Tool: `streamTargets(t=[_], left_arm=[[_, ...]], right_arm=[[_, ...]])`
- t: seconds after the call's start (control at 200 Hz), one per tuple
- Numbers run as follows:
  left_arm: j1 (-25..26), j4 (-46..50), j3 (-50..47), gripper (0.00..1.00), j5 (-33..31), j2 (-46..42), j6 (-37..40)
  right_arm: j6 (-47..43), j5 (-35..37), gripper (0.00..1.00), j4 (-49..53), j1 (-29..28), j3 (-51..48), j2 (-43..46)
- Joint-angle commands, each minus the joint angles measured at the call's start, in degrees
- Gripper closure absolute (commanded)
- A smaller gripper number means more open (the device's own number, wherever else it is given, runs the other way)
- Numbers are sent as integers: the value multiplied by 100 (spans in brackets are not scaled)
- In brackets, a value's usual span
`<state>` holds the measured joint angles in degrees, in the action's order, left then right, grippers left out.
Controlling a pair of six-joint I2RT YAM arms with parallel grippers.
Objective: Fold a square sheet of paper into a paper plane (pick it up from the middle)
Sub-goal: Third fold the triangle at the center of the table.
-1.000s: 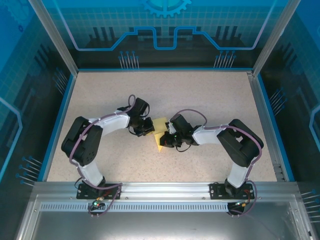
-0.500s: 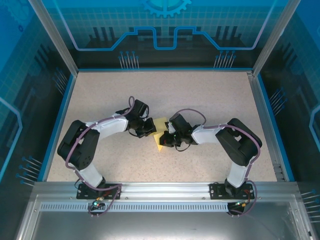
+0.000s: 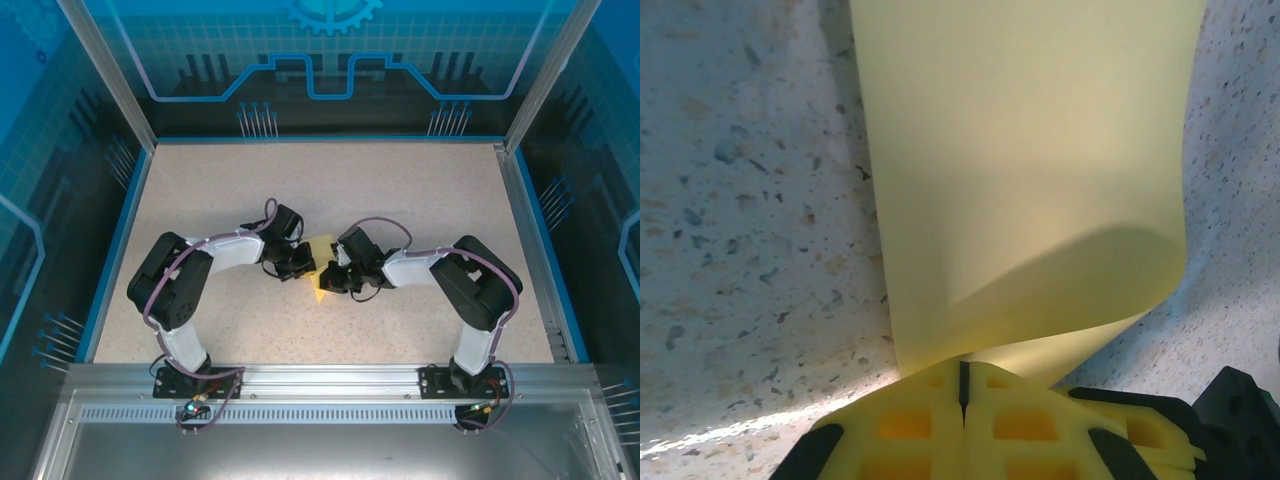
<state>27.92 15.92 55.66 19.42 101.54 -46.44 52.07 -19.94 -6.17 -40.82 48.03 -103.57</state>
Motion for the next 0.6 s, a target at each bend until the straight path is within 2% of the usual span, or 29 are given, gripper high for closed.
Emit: streamTargets(t=[0.0,0.595], left_arm=[[37,-19,104,94,160,84,74],[37,-22,68,93,150,31,103]], right_arm=[[45,34,100,116,79,127,-139],[206,196,100,132,118,56,-72]])
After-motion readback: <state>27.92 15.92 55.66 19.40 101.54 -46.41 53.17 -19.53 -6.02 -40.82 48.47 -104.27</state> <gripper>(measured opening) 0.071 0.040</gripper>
